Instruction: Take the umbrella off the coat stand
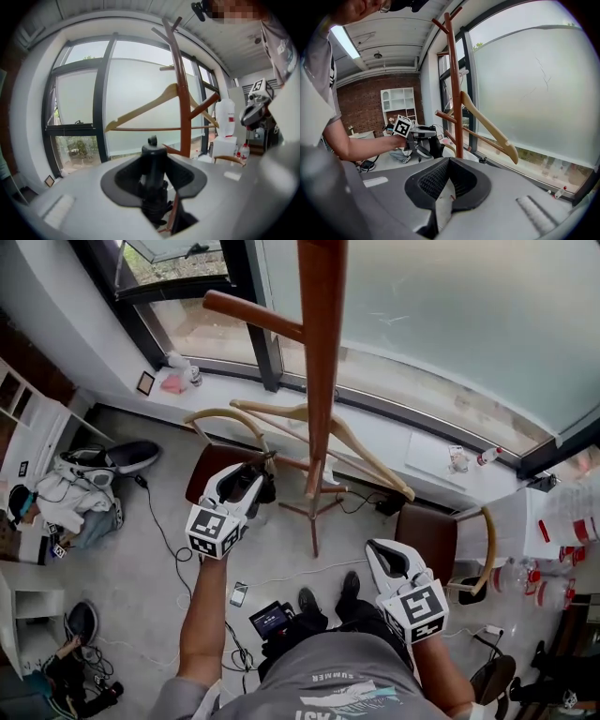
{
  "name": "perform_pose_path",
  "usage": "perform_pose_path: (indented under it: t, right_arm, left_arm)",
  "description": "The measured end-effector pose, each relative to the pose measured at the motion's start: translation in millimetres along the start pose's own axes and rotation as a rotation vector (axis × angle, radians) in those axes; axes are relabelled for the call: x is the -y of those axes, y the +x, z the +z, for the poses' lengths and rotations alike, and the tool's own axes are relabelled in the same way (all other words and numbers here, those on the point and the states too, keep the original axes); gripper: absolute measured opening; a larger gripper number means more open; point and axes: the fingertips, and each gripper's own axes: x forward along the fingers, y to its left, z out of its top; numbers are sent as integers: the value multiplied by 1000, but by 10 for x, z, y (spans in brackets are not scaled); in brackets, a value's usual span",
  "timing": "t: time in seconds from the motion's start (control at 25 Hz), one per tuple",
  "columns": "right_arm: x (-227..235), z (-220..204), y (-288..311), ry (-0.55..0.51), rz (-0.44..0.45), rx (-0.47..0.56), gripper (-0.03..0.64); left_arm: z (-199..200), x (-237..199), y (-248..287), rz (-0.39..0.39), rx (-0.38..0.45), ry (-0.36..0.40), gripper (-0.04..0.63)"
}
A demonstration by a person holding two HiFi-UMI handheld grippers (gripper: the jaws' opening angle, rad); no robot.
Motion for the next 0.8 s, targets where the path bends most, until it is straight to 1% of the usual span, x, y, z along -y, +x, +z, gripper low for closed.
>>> perform_pose_path:
  t: [0.24,0.44,0.64,0.8]
  right_arm:
    - [-9,218,-26,-16,-1,49,2]
    - [-84,468,-77,-39,21,93,2]
    - [-173,664,-147,-63,51,150,2]
    - [-214,818,-189,-60,80,188,2]
  left_arm:
    - [261,-49,-255,15,20,32,153]
    - [475,-3,-678,23,25,54,153]
    - [649,152,-1106,25,24,76,153]
    - [793,272,-1382,31,16,80,152]
